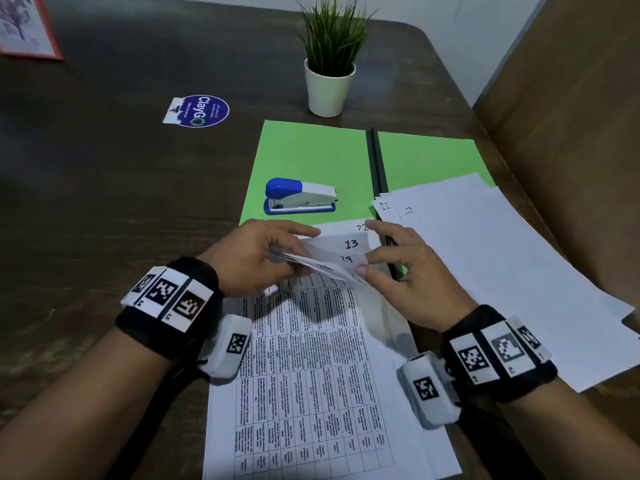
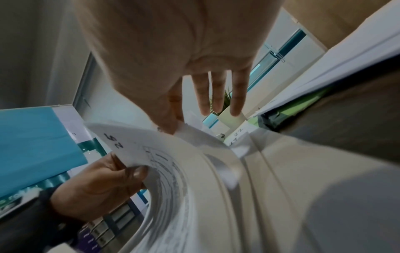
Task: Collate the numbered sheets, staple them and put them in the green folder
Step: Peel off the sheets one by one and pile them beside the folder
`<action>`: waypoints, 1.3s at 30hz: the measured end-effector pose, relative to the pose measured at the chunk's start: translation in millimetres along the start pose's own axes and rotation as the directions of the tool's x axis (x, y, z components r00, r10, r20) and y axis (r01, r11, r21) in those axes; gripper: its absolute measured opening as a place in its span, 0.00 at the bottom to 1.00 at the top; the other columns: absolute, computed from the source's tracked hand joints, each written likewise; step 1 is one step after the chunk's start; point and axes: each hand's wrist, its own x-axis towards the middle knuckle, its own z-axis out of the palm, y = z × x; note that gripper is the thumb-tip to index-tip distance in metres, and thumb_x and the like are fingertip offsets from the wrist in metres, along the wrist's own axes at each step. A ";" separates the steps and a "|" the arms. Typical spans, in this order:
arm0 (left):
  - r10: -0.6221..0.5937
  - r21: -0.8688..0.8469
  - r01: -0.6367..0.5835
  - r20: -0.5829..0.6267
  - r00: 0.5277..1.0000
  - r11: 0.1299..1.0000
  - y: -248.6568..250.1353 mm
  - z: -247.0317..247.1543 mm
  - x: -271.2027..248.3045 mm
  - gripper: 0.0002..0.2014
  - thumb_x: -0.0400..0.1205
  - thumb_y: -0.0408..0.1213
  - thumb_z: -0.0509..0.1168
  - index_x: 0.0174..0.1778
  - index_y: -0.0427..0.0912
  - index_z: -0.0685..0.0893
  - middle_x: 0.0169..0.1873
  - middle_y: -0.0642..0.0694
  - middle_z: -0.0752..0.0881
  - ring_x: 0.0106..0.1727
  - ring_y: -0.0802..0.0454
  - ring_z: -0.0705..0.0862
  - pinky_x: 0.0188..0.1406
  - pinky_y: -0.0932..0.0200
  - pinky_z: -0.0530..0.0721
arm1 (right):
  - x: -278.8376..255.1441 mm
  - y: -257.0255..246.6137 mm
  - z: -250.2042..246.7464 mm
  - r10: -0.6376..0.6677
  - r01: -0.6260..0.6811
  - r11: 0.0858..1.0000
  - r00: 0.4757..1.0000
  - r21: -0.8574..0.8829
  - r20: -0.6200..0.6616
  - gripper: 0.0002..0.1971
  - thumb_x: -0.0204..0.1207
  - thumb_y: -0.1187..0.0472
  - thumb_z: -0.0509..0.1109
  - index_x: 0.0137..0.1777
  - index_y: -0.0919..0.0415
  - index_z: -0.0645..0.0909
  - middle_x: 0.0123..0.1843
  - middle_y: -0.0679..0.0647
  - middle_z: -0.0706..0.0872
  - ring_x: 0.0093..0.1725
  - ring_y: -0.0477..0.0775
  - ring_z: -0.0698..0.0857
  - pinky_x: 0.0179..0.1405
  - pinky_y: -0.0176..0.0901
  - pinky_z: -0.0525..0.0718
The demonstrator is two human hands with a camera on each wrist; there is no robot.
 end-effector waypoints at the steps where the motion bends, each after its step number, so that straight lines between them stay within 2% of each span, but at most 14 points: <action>1: -0.018 -0.043 0.018 -0.004 1.000 0.999 0.3 0.2 -0.4 0.06 0.76 0.33 0.78 0.44 0.50 0.95 0.66 0.61 0.85 0.67 0.68 0.83 0.62 0.64 0.85 | -0.4 -0.7 -0.1 0.030 -0.032 0.998 0.999 0.049 0.038 0.03 0.76 0.52 0.76 0.44 0.40 0.88 0.79 0.39 0.73 0.78 0.40 0.68 0.76 0.47 0.69; 4: -0.087 -0.162 0.085 -0.007 0.996 0.983 -1.4 1.4 -1.2 0.09 0.72 0.30 0.80 0.44 0.48 0.96 0.62 0.61 0.88 0.63 0.65 0.86 0.56 0.61 0.89 | -0.9 -0.2 0.1 0.082 -0.097 0.982 0.991 0.161 0.102 0.06 0.76 0.52 0.75 0.43 0.35 0.89 0.80 0.37 0.71 0.80 0.38 0.65 0.80 0.52 0.66; 8: -0.113 -0.176 0.106 -0.029 0.993 0.979 -6.4 5.3 1.0 0.23 0.68 0.37 0.84 0.59 0.53 0.91 0.64 0.61 0.87 0.66 0.65 0.85 0.66 0.61 0.83 | -1.1 2.2 0.4 0.080 -0.102 0.973 0.991 0.208 0.109 0.15 0.76 0.59 0.75 0.42 0.31 0.89 0.80 0.38 0.72 0.80 0.37 0.66 0.82 0.57 0.65; 10: -0.108 -0.177 0.103 -0.017 0.994 0.979 -5.6 6.7 1.5 0.20 0.70 0.35 0.83 0.56 0.53 0.92 0.66 0.60 0.86 0.65 0.64 0.85 0.66 0.58 0.85 | -1.3 -0.4 0.5 0.072 -0.094 0.975 0.991 0.200 0.116 0.14 0.76 0.59 0.75 0.43 0.32 0.90 0.80 0.39 0.72 0.80 0.38 0.66 0.82 0.57 0.65; 12: -0.089 -0.158 0.086 -0.010 0.996 0.984 -5.1 7.6 1.6 0.11 0.72 0.33 0.81 0.48 0.50 0.95 0.67 0.59 0.85 0.65 0.63 0.85 0.63 0.52 0.88 | -1.5 -4.4 1.0 0.062 -0.085 0.977 0.991 0.195 0.121 0.12 0.77 0.51 0.73 0.40 0.28 0.88 0.80 0.39 0.72 0.81 0.38 0.65 0.82 0.58 0.64; 14: -0.072 -0.126 0.072 0.005 0.997 0.989 -5.8 7.8 1.4 0.05 0.73 0.35 0.80 0.43 0.48 0.95 0.68 0.58 0.85 0.66 0.63 0.84 0.61 0.50 0.88 | -1.6 -7.6 0.6 0.064 -0.081 0.977 0.994 0.199 0.091 0.08 0.77 0.40 0.67 0.50 0.28 0.87 0.81 0.39 0.71 0.81 0.36 0.64 0.81 0.57 0.65; 15: -0.068 -0.120 0.069 0.012 0.998 0.990 -5.2 7.9 1.1 0.05 0.73 0.36 0.80 0.43 0.47 0.95 0.68 0.58 0.84 0.66 0.63 0.84 0.61 0.50 0.88 | -1.6 -6.1 0.6 0.057 -0.069 0.980 0.996 0.188 0.067 0.13 0.78 0.38 0.64 0.59 0.30 0.85 0.81 0.39 0.70 0.81 0.35 0.63 0.82 0.56 0.65; 17: -0.064 -0.122 0.065 0.018 0.998 0.990 -5.3 8.1 0.9 0.05 0.73 0.36 0.80 0.43 0.46 0.95 0.68 0.58 0.84 0.67 0.64 0.83 0.62 0.51 0.88 | -1.6 -3.3 0.7 0.041 -0.047 0.992 0.998 0.118 0.055 0.21 0.80 0.37 0.61 0.73 0.33 0.77 0.82 0.38 0.68 0.81 0.33 0.61 0.83 0.53 0.64; 20: -0.051 -0.117 0.054 0.021 0.998 0.992 -5.1 8.5 0.4 0.05 0.73 0.34 0.80 0.43 0.47 0.95 0.69 0.58 0.83 0.68 0.65 0.82 0.63 0.51 0.87 | -1.7 -0.2 -0.2 0.036 -0.035 0.999 0.996 -0.014 0.083 0.23 0.82 0.40 0.62 0.77 0.34 0.72 0.84 0.39 0.65 0.82 0.35 0.59 0.83 0.47 0.61; 26: -0.059 -0.108 0.061 0.026 0.998 0.992 -5.4 8.5 0.9 0.06 0.73 0.34 0.80 0.43 0.50 0.95 0.70 0.60 0.82 0.67 0.65 0.83 0.60 0.50 0.89 | -3.5 -1.6 -0.2 0.009 -0.002 0.996 0.996 -0.084 0.085 0.24 0.78 0.36 0.62 0.74 0.35 0.76 0.83 0.39 0.67 0.82 0.37 0.61 0.79 0.43 0.62; 29: -0.050 -0.116 0.053 0.030 0.998 0.992 -4.6 8.6 0.4 0.07 0.73 0.33 0.80 0.43 0.49 0.95 0.70 0.60 0.82 0.67 0.66 0.83 0.61 0.52 0.89 | -2.6 0.4 1.3 -0.008 0.014 0.995 0.998 -0.102 0.056 0.19 0.79 0.42 0.69 0.70 0.38 0.81 0.80 0.42 0.72 0.80 0.39 0.65 0.77 0.43 0.66; 34: -0.028 -0.140 0.034 0.043 0.999 0.990 -4.4 8.4 0.5 0.07 0.74 0.32 0.79 0.44 0.50 0.96 0.69 0.61 0.84 0.67 0.67 0.83 0.63 0.54 0.88 | 3.4 10.0 6.2 -0.055 0.047 0.988 0.997 -0.148 -0.053 0.08 0.76 0.57 0.76 0.54 0.49 0.90 0.70 0.46 0.81 0.72 0.47 0.75 0.70 0.49 0.76; 36: -0.022 -0.146 0.027 0.037 0.999 0.989 -4.0 8.1 0.3 0.08 0.74 0.33 0.79 0.44 0.51 0.96 0.70 0.60 0.83 0.68 0.66 0.83 0.66 0.52 0.86 | 5.6 11.0 7.5 -0.071 0.055 0.984 0.994 -0.170 -0.086 0.05 0.75 0.58 0.77 0.49 0.53 0.91 0.69 0.48 0.83 0.70 0.49 0.75 0.68 0.48 0.77; 39: -0.021 -0.177 0.034 0.070 0.997 0.984 -4.9 7.7 -0.1 0.09 0.75 0.31 0.79 0.45 0.50 0.96 0.71 0.58 0.83 0.70 0.66 0.82 0.67 0.50 0.86 | 5.1 10.8 5.9 -0.070 0.054 0.986 0.993 -0.155 -0.099 0.01 0.76 0.59 0.77 0.44 0.54 0.90 0.69 0.48 0.83 0.70 0.50 0.74 0.66 0.41 0.72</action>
